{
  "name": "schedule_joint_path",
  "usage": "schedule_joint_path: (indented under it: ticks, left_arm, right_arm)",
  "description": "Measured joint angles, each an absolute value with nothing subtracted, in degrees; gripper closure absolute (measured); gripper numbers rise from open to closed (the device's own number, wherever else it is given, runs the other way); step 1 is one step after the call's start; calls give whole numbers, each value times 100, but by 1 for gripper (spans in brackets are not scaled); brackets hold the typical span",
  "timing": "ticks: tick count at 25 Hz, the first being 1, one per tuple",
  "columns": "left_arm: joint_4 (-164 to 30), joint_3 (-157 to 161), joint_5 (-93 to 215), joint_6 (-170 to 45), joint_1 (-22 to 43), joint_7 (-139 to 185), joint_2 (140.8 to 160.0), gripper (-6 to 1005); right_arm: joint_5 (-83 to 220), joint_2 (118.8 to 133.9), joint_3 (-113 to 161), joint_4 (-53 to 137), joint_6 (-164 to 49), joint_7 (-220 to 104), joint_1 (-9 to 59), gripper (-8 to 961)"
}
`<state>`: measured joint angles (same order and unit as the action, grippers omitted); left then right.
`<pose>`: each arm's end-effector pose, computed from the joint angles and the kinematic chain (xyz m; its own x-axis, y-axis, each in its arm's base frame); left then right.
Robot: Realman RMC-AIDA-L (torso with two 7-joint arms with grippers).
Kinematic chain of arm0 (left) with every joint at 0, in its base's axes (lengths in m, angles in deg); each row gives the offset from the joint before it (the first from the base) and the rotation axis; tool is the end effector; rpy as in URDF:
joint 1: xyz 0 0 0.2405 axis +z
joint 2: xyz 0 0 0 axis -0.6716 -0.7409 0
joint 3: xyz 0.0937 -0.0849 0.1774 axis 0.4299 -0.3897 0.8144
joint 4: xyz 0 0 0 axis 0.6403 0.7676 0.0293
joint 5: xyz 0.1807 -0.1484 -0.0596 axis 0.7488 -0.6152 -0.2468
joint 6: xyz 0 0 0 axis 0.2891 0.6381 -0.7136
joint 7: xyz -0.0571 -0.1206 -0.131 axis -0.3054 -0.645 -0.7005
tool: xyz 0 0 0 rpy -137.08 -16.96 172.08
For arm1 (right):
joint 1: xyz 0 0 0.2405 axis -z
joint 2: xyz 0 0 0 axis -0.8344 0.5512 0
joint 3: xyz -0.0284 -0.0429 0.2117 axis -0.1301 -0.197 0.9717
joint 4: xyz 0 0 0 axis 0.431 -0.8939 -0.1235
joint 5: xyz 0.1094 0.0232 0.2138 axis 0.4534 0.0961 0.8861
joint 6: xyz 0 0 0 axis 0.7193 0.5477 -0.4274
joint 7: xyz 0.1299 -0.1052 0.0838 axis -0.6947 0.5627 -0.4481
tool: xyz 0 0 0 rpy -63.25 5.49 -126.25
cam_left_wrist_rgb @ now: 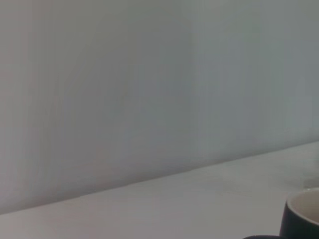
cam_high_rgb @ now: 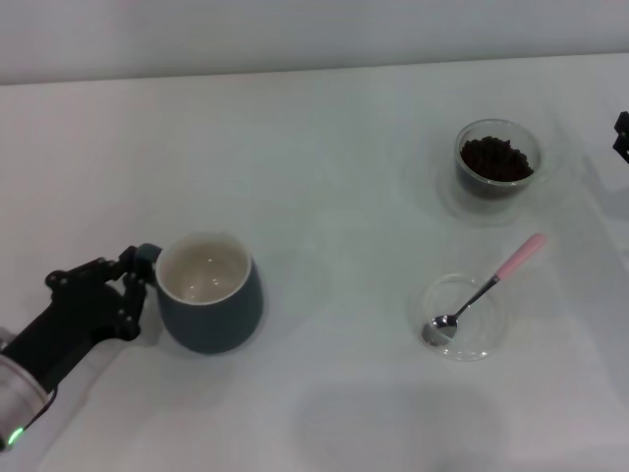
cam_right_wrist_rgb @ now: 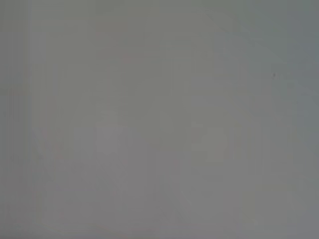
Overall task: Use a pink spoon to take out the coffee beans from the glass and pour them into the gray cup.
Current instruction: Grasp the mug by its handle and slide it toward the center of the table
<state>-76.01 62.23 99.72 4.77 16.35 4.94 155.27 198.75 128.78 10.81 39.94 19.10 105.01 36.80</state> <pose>-0.3079 0.2926 -0.0994 0.7706 0.1398 0.6218 0.5643 -0.6030 -0.5638 0.3994 0.3298 0.0380 0.7206 -0.0736 -0.6895 -0.6925 -0.0253 -0.7210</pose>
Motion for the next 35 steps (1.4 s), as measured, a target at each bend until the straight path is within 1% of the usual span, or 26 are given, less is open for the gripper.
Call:
schedule_joint_path:
  ticks: [6,24,31,35]
  left_arm:
    - [-7598,6223,10348,201,1299,117,15526,885]
    - [-7568,6375,10836,-365,637,42,15535,872]
    - [-7510,6382,10949,-430,572,62,15535,770]
    - [-7405,6382,11009,-367,696,96,15535,691]
  right_arm:
    - [19872,12878,1080,4000,1932,10501,3674,87]
    - [19873,12878,1086,4031,1949,10501,3660,88]
    - [19891,12878,1089,4017,1978,10502,3642,89]
    - [19891,12878,1089,4021,1979,10502,3626,89]
